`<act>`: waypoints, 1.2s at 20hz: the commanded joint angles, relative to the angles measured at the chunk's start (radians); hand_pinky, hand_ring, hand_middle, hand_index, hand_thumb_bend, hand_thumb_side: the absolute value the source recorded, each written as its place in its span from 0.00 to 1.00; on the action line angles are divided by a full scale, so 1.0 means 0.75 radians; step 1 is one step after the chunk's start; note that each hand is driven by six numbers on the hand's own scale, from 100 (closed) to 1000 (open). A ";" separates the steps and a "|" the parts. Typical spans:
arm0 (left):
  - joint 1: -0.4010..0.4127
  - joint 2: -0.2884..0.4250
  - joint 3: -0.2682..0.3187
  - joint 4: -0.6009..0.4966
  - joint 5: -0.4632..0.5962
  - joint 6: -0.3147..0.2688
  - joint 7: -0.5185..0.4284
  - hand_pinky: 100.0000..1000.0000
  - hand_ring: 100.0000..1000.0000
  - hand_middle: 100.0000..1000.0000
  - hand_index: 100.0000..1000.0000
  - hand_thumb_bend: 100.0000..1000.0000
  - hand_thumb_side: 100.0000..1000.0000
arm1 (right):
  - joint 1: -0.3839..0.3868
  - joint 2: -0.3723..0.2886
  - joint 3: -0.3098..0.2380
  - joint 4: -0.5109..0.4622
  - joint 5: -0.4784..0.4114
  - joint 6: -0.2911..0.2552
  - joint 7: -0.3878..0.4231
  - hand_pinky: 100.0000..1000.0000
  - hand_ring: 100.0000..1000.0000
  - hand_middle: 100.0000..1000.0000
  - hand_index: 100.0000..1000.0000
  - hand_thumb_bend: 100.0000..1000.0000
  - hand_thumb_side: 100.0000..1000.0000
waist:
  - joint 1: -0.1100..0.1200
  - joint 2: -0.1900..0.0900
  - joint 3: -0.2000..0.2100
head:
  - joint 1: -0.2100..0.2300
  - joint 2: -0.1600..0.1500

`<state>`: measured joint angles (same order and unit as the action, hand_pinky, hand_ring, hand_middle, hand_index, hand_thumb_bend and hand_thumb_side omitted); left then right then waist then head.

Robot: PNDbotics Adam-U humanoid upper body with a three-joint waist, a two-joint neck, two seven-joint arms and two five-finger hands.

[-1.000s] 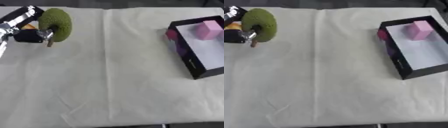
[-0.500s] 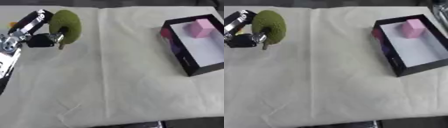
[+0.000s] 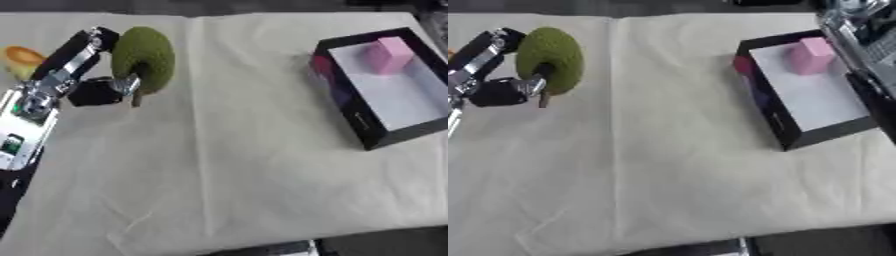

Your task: Pick up the objects with one hand, pass them to the other hand, and then place them into the box on the other side of the table.

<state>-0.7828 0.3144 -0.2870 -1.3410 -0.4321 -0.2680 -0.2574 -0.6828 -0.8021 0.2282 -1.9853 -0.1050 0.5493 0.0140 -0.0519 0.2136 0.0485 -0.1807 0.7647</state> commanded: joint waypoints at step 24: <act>-0.071 -0.191 -0.002 0.096 -0.248 -0.144 0.190 0.62 0.54 0.35 0.42 0.00 0.40 | -0.125 0.120 0.163 -0.019 0.208 0.005 0.370 0.77 0.85 0.88 0.90 0.27 0.22 | -0.047 -0.035 0.012 | -0.063 0.007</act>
<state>-0.8104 0.1746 -0.2932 -1.2596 -0.6112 -0.3732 -0.1235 -0.7576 -0.7000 0.3556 -1.9854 0.0409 0.5540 0.2809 -0.0756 0.2136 0.0573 -0.2230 0.7648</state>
